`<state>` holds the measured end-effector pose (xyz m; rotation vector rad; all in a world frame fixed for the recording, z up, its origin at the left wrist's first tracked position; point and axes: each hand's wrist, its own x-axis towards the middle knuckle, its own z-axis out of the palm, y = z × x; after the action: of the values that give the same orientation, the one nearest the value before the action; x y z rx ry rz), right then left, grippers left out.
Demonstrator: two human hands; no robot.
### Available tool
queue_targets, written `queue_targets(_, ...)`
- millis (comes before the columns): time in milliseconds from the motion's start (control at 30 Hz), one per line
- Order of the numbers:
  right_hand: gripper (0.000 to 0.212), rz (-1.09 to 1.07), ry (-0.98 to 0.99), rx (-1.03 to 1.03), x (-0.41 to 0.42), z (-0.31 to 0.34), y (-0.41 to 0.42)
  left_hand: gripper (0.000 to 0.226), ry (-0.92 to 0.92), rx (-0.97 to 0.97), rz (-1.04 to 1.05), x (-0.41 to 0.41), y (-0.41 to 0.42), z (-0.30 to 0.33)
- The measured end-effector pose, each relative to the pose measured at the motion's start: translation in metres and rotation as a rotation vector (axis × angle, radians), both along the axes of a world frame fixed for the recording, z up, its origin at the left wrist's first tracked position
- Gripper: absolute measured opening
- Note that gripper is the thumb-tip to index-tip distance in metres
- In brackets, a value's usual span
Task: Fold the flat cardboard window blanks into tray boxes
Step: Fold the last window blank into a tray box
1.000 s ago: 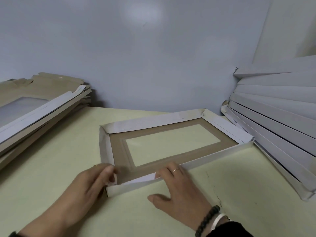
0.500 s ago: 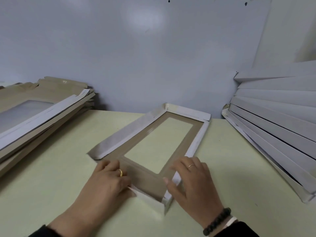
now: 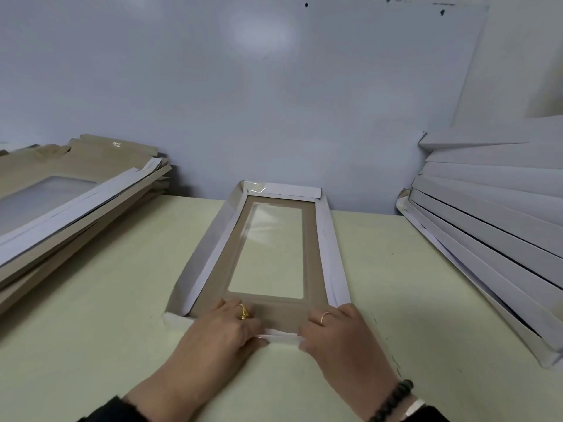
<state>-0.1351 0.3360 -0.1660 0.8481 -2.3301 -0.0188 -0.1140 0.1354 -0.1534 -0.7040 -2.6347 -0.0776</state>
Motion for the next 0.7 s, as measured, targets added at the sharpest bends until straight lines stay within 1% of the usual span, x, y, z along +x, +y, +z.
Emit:
queue_targets(33,0.032,-0.012,-0.011,0.002,-0.001,0.0,0.002,0.025,-0.011,-0.004,0.02,0.0,-0.005,0.0)
queue_targets(100,0.038,-0.034,-0.037,-0.002,-0.001,0.001,0.006,0.034,-0.052,0.018,0.082,0.001,-0.015,0.0)
queue_targets(167,0.04,-0.036,-0.044,0.001,-0.002,0.003,0.009,0.048,-0.118,0.097,0.117,-0.001,-0.025,0.001)
queue_targets(267,0.041,-0.053,-0.034,0.023,-0.003,0.006,0.014,0.053,-0.131,0.147,0.12,0.0,-0.038,-0.001)
queue_targets(300,0.04,-0.055,-0.028,0.004,-0.004,0.006,0.017,0.054,-0.13,0.173,0.121,0.001,-0.042,-0.001)
queue_targets(367,0.035,-0.051,-0.03,-0.059,-0.006,0.007,0.023,0.047,-0.098,0.21,0.109,0.003,-0.047,0.0)
queue_targets(433,0.03,-0.048,-0.029,-0.089,-0.008,0.008,0.027,0.041,-0.078,0.216,0.11,0.006,-0.047,0.004)
queue_targets(467,0.032,-0.054,-0.043,-0.092,-0.009,0.008,0.027,0.04,-0.057,0.196,0.105,0.005,-0.045,0.004)
queue_targets(500,0.036,-0.064,-0.06,-0.09,-0.009,0.008,0.027,0.042,-0.047,0.165,0.109,0.005,-0.042,0.002)
queue_targets(533,0.038,-0.081,-0.077,-0.084,-0.009,0.009,0.026,0.047,-0.081,0.152,0.126,0.004,-0.04,-0.001)
queue_targets(600,0.036,-0.121,-0.083,-0.071,-0.008,0.011,0.025,0.056,-0.171,0.186,0.148,0.006,-0.037,-0.001)
queue_targets(667,0.032,-0.131,-0.088,-0.089,-0.003,0.015,0.019,0.047,-0.169,0.159,0.133,0.008,-0.03,0.002)
queue_targets(700,0.03,-0.108,-0.084,-0.111,0.001,0.016,0.014,0.042,-0.139,0.138,0.11,0.01,-0.023,0.004)
